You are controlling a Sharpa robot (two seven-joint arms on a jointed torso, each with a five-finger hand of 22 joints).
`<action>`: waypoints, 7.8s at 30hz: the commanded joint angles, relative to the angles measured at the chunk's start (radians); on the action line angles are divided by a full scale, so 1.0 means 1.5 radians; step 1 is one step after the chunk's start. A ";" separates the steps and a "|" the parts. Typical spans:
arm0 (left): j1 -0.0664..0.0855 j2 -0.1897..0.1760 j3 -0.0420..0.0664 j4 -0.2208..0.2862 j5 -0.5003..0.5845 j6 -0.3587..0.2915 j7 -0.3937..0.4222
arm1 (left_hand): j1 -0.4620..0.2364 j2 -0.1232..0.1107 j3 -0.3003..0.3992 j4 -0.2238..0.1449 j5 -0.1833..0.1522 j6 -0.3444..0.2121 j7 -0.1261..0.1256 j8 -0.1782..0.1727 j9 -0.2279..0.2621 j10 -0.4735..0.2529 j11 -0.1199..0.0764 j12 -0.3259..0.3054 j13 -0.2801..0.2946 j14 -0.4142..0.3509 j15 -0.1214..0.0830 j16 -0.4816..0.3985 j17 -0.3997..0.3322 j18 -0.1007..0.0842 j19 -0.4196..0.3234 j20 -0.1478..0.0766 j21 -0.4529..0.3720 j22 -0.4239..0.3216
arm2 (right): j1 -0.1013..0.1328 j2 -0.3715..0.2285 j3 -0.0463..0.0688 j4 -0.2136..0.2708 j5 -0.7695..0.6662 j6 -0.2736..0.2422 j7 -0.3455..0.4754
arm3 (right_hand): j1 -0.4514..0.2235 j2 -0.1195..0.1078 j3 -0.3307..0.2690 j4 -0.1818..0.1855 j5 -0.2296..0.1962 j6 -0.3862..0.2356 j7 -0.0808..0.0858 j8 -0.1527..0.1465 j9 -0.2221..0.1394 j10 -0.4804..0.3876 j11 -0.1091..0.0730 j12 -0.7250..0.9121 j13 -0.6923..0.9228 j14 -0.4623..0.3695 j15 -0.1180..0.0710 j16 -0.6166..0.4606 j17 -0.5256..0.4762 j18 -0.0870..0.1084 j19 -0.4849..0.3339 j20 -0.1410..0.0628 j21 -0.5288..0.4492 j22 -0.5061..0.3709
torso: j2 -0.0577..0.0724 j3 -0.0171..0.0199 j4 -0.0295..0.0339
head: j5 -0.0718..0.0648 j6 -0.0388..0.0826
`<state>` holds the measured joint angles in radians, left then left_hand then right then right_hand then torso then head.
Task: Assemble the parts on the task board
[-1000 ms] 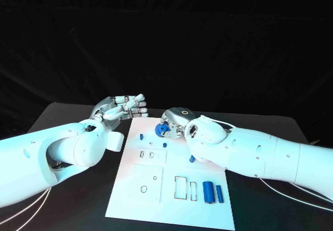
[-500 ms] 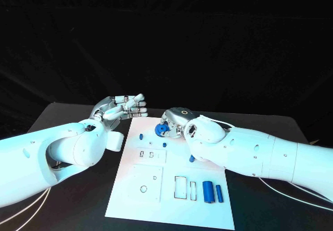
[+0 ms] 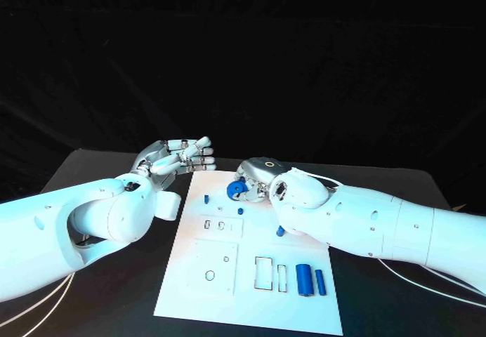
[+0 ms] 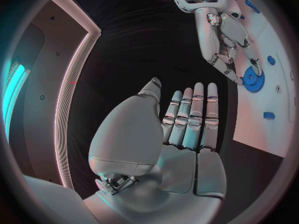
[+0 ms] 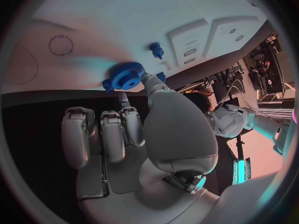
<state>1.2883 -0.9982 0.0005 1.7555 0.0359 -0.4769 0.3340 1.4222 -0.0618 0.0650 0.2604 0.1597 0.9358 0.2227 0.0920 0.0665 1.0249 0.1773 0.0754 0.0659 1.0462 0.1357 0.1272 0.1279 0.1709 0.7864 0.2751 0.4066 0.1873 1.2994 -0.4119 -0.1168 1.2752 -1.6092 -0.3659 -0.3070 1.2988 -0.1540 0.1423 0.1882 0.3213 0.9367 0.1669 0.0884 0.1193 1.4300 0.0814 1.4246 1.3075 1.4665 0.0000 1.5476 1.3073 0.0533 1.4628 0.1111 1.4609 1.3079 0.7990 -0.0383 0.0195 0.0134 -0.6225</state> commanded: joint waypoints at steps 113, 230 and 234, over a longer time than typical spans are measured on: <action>0.001 0.010 -0.003 -0.024 -0.001 0.028 0.000 | 0.009 0.002 -0.004 -0.002 -0.002 0.002 0.004 -0.005 0.000 -0.002 0.002 -0.005 0.000 0.005 0.003 -0.005 0.002 0.008 -0.006 0.001 0.004 0.001 | -0.041 -0.286 0.001 0.079 0.179 -0.039 0.146 | 0.097 0.039 -0.043 -0.019 0.009 0.054 -0.012 -0.002 0.017 0.019 -0.011 0.017 0.073 0.067 -0.003 0.011 0.164 -0.012 0.011 -0.004 0.001 0.101 | -0.011 0.0076 -0.0207 | -0.007 -0.017; 0.000 0.038 -0.009 -0.060 -0.001 0.037 -0.010 | 0.036 0.006 -0.002 -0.020 -0.005 0.005 0.003 -0.010 0.000 0.000 0.001 -0.006 0.000 0.010 0.002 -0.014 0.006 0.007 -0.009 0.001 0.008 0.001 | -0.075 -0.044 -0.010 0.143 0.059 -0.024 -0.004 | 0.039 0.049 0.073 -0.047 0.039 0.116 -0.037 0.013 0.037 0.038 -0.033 0.032 0.095 0.070 -0.022 0.015 0.176 -0.020 0.031 -0.023 0.023 0.130 | -0.021 0.0021 -0.0161 | 0.031 -0.043; 0.000 0.038 -0.009 -0.061 -0.001 0.038 -0.011 | 0.037 0.006 -0.002 -0.021 -0.005 0.005 0.003 -0.010 0.000 0.000 0.001 -0.006 0.000 0.010 0.002 -0.014 0.006 0.007 -0.009 0.002 0.008 0.001 | -0.076 -0.043 -0.011 0.141 0.053 -0.016 -0.009 | 0.036 0.048 0.073 -0.046 0.039 0.115 -0.037 0.013 0.038 0.037 -0.033 0.031 0.094 0.069 -0.022 0.015 0.175 -0.019 0.031 -0.023 0.022 0.130 | -0.022 0.0021 -0.0158 | 0.029 -0.043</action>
<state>1.2877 -0.9432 -0.0130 1.6634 0.0359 -0.4407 0.3162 1.4669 -0.0540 0.0624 0.2354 0.1564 0.9396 0.2265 0.0831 0.0665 1.0249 0.1773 0.0718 0.0659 1.0532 0.1359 0.1120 0.1356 0.1710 0.7792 0.2751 0.4143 0.1877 1.1868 -0.4780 -0.1324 1.4881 -1.4963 -0.4193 -0.3076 1.3618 -0.0858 0.2536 0.1176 0.3773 1.1053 0.1129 0.1039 0.1744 1.4694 0.0384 1.4663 1.3081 1.4666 -0.0289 1.5670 1.3076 0.0365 1.4663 0.0857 1.4928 1.3078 0.7668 -0.0352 -0.0046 0.0593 -0.6868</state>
